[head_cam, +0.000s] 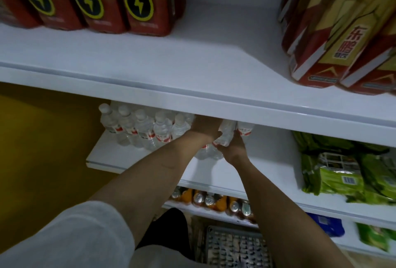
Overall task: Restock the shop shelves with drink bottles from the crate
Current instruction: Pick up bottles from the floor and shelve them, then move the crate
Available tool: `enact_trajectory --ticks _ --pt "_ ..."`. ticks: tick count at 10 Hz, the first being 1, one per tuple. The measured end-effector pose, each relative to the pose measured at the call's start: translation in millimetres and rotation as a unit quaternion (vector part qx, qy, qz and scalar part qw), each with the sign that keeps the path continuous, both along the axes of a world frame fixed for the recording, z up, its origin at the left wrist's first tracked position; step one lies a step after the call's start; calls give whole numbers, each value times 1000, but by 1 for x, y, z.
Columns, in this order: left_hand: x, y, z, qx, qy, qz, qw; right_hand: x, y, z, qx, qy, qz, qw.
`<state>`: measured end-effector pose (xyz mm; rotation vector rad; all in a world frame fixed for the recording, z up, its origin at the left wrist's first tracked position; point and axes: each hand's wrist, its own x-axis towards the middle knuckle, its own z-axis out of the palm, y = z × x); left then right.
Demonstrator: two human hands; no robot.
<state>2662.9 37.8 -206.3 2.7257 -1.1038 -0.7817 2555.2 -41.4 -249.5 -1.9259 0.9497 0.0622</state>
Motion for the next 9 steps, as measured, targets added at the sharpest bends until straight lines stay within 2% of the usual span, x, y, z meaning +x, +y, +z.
enact_trajectory --ticks 1,2,3,5,7,9 --pt "-25 18 32 -2 -91 -10 996 -10 -25 -40 -14 -4 33 999" --pt "-53 34 46 -50 -132 -3 990 -56 -1 35 -70 25 99 992" --pt "-93 53 65 -28 -131 19 991 -102 17 87 -125 51 170 976" --pt "-221 101 99 33 -73 87 993 -205 47 133 -196 83 251 944" --pt "-320 149 104 54 -46 130 989 -280 84 146 -216 99 318 918" --pt "-372 210 98 49 -61 189 979 -313 137 150 -222 98 381 892"
